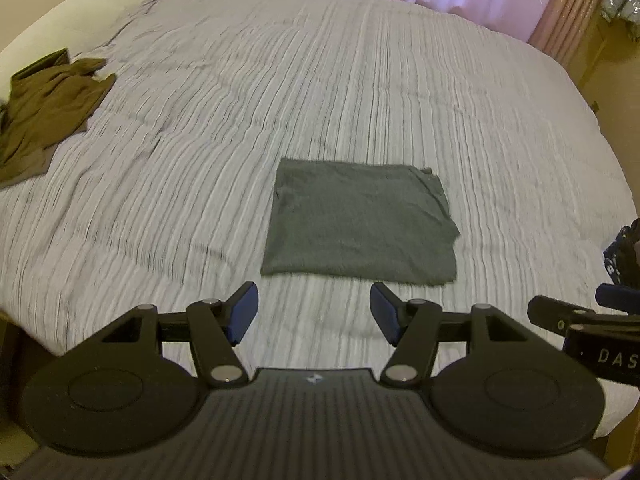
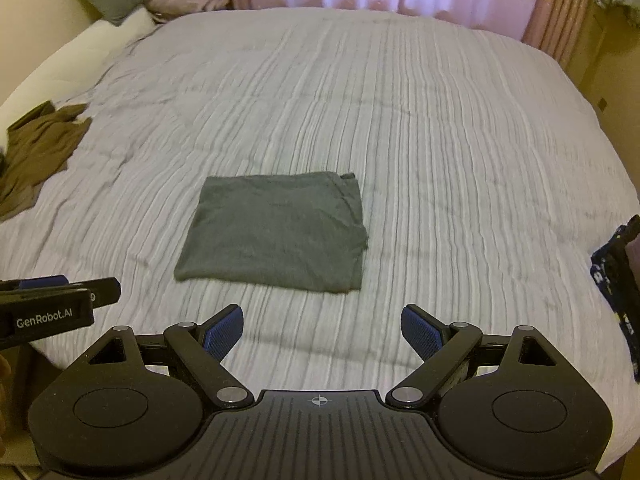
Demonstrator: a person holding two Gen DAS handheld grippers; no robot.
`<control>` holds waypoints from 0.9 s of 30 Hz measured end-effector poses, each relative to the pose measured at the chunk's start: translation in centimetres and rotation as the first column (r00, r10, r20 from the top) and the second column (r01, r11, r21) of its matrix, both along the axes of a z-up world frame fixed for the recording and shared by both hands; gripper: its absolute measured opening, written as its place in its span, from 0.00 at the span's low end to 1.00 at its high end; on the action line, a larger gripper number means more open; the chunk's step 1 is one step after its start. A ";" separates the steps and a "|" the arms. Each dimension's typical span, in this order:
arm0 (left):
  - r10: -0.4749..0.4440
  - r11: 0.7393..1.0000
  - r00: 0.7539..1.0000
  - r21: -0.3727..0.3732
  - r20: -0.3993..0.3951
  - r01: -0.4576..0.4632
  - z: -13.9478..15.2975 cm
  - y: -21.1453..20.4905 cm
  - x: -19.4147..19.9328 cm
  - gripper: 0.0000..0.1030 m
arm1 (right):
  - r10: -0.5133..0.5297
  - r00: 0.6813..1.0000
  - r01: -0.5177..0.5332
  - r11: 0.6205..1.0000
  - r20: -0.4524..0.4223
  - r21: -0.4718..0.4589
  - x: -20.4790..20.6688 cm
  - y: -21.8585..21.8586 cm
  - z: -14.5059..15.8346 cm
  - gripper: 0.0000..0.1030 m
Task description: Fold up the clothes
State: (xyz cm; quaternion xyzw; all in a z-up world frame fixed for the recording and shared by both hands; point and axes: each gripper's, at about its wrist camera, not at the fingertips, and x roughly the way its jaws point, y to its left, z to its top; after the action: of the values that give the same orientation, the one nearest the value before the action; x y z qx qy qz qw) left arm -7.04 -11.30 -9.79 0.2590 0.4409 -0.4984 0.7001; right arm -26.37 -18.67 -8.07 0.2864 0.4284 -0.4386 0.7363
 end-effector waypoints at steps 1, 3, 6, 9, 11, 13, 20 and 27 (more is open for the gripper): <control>-0.008 1.000 1.000 0.001 0.000 0.008 -0.1 -0.8 0.8 0.57 | -0.007 1.000 0.007 1.000 -0.005 0.004 0.8 -0.7 -0.1 0.86; -0.026 1.000 1.000 0.003 -0.004 0.026 -0.5 -2.4 2.4 0.57 | -0.020 1.000 0.020 1.000 -0.017 0.015 2.9 -1.8 -0.5 0.86; -0.050 0.999 0.999 0.014 -0.016 0.050 -1.3 -4.4 4.6 0.57 | -0.038 0.999 0.040 0.999 -0.039 0.029 5.6 -3.2 -1.3 0.86; -0.076 0.997 0.997 0.027 -0.034 0.077 -2.8 -6.2 6.5 0.57 | -0.054 0.996 0.057 0.997 -0.065 0.043 7.6 -4.6 -2.4 0.86; -0.093 0.995 0.994 0.019 -0.055 0.094 -3.7 -7.1 7.5 0.57 | -0.059 0.995 0.063 0.997 -0.084 0.053 8.7 -5.4 -3.3 0.86; -0.095 0.995 0.992 0.011 -0.085 0.096 -4.9 -7.7 8.6 0.57 | -0.054 0.994 0.061 0.996 -0.095 0.066 9.2 -6.0 -4.4 0.86; -0.058 0.998 0.970 -0.015 -0.235 0.056 -11.0 -8.6 12.5 0.55 | -0.050 0.999 0.050 0.990 0.001 0.130 6.5 -8.2 -9.1 0.86; -0.032 0.999 0.911 -0.044 -0.410 0.015 -17.5 -9.7 14.5 0.55 | -0.163 0.973 0.125 0.967 0.162 0.220 0.6 -12.0 -15.3 0.86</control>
State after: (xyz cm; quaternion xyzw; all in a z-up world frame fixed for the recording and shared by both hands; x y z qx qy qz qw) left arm 7.42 -20.97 -27.29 0.1398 0.5650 -0.5587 0.5908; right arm -25.81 -30.65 -23.32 0.4308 0.3820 -0.4162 0.7038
